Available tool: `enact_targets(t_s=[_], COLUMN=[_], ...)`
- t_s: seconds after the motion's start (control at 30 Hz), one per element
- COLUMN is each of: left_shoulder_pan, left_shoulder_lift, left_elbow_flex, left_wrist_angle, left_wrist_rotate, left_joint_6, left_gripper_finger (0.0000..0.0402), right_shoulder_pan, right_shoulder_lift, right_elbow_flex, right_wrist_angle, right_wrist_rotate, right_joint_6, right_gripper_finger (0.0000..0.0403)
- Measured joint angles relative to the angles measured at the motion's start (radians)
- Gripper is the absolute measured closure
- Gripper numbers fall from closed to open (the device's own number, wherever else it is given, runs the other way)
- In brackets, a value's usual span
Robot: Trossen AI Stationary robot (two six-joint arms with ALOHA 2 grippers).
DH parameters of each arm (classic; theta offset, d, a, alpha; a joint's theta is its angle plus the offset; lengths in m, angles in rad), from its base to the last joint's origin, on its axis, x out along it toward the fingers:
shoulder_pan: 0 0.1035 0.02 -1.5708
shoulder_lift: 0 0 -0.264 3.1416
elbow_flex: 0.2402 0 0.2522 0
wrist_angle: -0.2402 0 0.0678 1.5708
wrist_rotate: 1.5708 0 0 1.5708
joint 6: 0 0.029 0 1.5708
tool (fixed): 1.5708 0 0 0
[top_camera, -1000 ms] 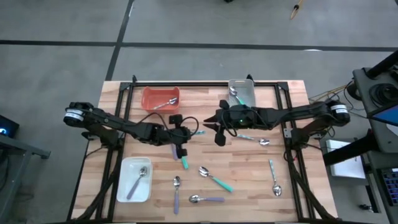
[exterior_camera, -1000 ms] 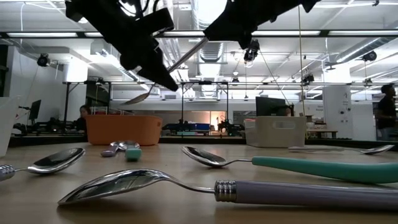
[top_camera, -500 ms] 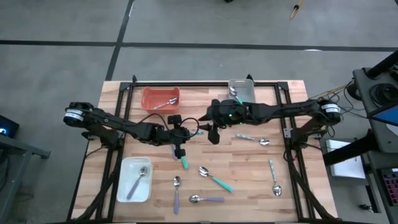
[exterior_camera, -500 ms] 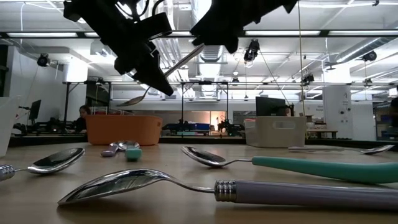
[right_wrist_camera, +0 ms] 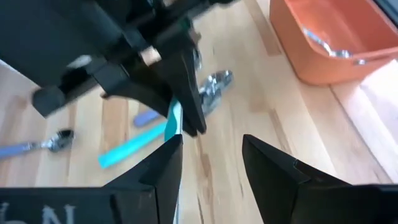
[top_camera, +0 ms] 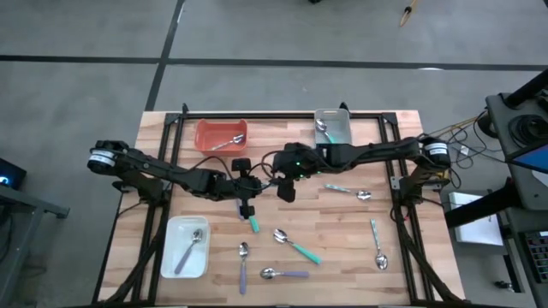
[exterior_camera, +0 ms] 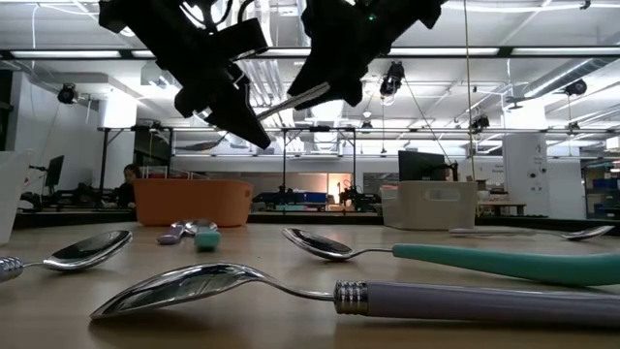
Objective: Sort silverware by color (type)
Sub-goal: Put the bottom left blue patterned spoon into the orange bin
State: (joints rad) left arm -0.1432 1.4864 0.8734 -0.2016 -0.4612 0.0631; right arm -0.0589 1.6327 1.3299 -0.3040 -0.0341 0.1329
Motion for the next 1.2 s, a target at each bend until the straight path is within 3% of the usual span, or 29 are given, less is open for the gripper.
enact_targets(t_s=[0.43, 0.67, 1.03, 1.2], left_shoulder_pan=[0.0, -0.001, 0.002, 0.002], left_shoulder_lift=[0.0, 0.001, 0.001, 0.0], left_elbow_flex=[0.059, 0.059, 0.06, 0.062], left_wrist_angle=[-0.013, -0.01, -0.005, -0.009], left_wrist_rotate=[0.002, 0.007, 0.003, 0.003], left_joint_6=[0.049, 0.035, 0.022, 0.014], left_gripper_finger=[0.0401, 0.0401, 0.0401, 0.0401], right_shoulder_pan=[0.013, 0.033, 0.035, 0.036], right_shoulder_lift=[0.031, 0.036, 0.033, 0.029], right_elbow_flex=[0.016, 0.014, 0.034, 0.053], right_wrist_angle=[-0.051, -0.044, -0.037, -0.05], right_wrist_rotate=[0.007, 0.015, 0.062, 0.028], right_joint_6=[-0.024, -0.154, -0.209, -0.213], right_gripper_finger=[0.0262, 0.0264, 0.027, 0.027])
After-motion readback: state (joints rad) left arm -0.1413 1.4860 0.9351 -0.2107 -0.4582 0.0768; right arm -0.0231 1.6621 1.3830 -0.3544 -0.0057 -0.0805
